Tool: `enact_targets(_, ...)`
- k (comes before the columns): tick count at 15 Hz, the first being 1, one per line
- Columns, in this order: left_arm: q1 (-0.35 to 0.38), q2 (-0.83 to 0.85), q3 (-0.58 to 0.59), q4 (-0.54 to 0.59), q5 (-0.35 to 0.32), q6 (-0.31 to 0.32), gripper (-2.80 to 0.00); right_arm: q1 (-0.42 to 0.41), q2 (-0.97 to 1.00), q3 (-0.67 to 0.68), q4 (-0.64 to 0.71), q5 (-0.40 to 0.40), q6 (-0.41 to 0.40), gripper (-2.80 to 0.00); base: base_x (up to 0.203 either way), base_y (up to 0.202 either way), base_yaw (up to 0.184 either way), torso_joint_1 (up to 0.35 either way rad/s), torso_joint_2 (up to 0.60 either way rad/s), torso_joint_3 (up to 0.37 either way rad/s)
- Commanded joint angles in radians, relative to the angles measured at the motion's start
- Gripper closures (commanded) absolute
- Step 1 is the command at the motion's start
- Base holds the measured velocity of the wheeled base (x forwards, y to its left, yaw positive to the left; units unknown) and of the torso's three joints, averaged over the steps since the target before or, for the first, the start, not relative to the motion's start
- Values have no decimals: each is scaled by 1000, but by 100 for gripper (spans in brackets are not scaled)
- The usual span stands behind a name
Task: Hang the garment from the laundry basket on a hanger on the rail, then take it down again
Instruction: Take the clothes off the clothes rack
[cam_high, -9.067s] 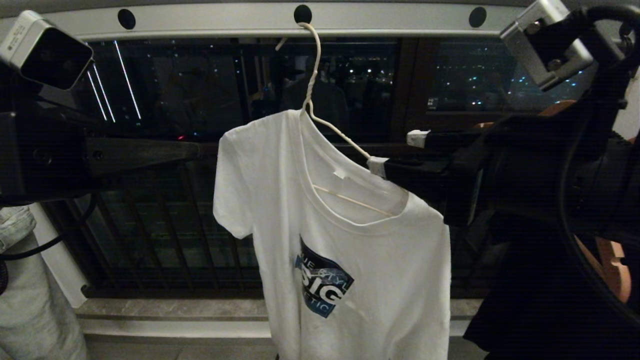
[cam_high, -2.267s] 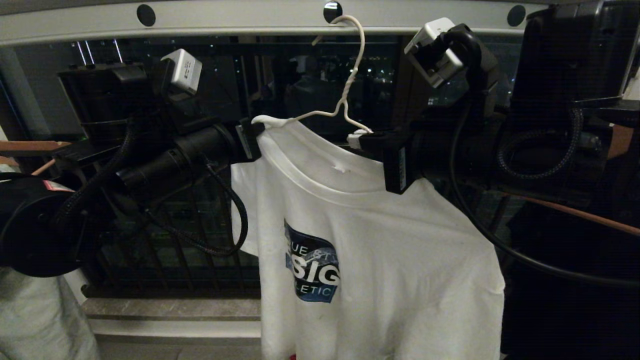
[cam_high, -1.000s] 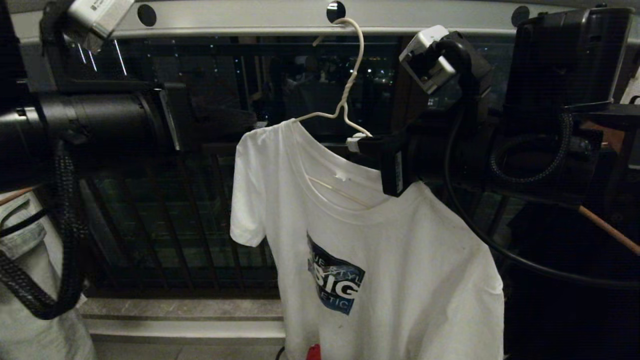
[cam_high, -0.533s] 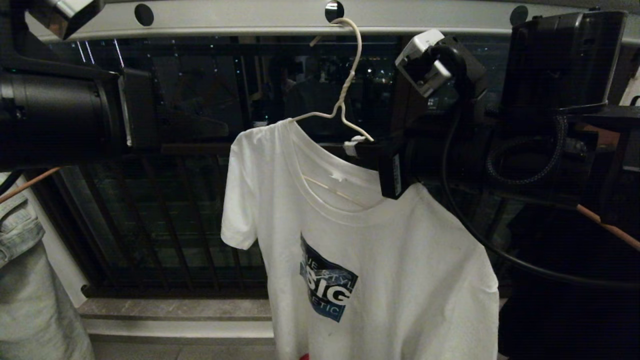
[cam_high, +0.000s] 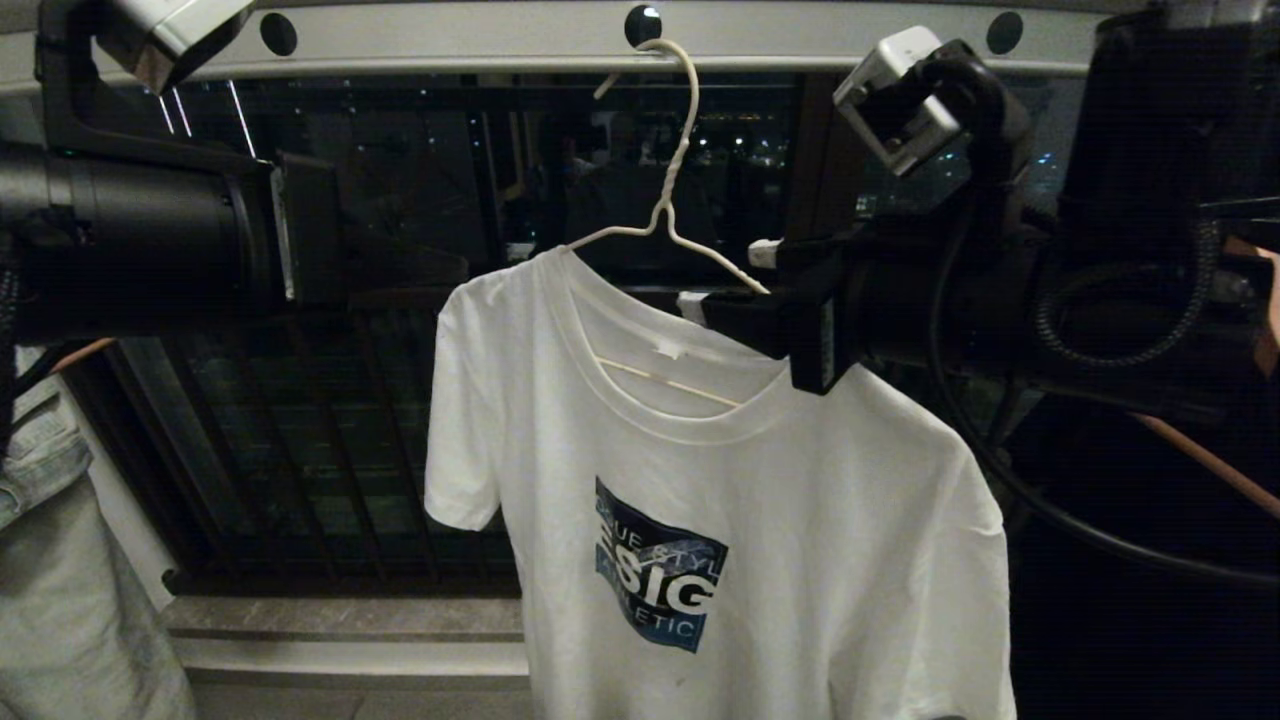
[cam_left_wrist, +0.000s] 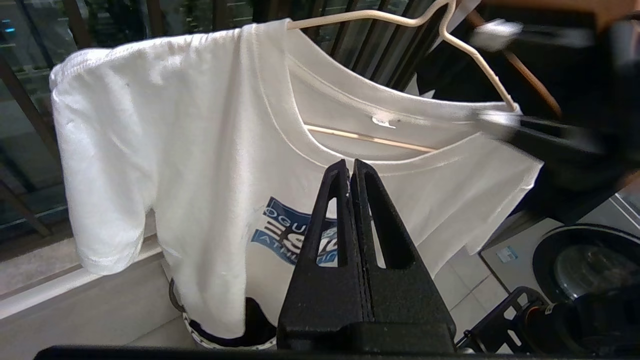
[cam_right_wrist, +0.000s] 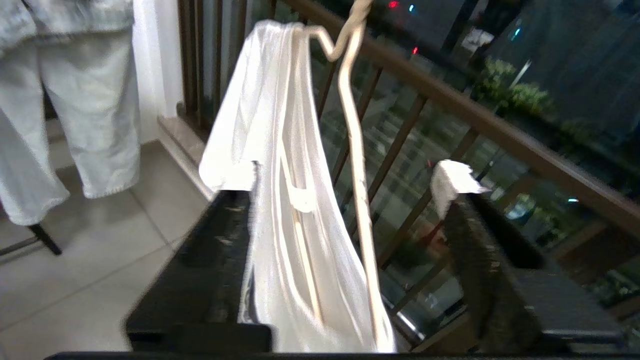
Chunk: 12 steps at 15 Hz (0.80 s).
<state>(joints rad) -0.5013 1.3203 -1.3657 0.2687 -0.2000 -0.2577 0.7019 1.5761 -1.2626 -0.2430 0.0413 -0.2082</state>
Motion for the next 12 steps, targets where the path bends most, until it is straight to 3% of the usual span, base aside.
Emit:
enact_targets(1,0,7,1,1,-1,-2,0,1,-107,38,1,-1,-1,-280,0,0,0,0,0,0)
enact_targets(4,-2,5,4,1,-2,-1,0,1,-253,134,5,-12,-1,-280,0,0,0,0,0,0)
enact_targets(5,-3,4,6,1,-2,1,0,1,-299,177,6,-18,-2,0,0,0,0,0,0,0)
enact_targets(10,-26,-19,39,-1,-45,4,0,-41,-442,218,138,-46,7,0,0,0,0,0,0,0)
enact_targets(12,-33,-60,105,2,-47,4,0,-47,-514,226,206,-86,24,0,0,0,0,0,0,0)
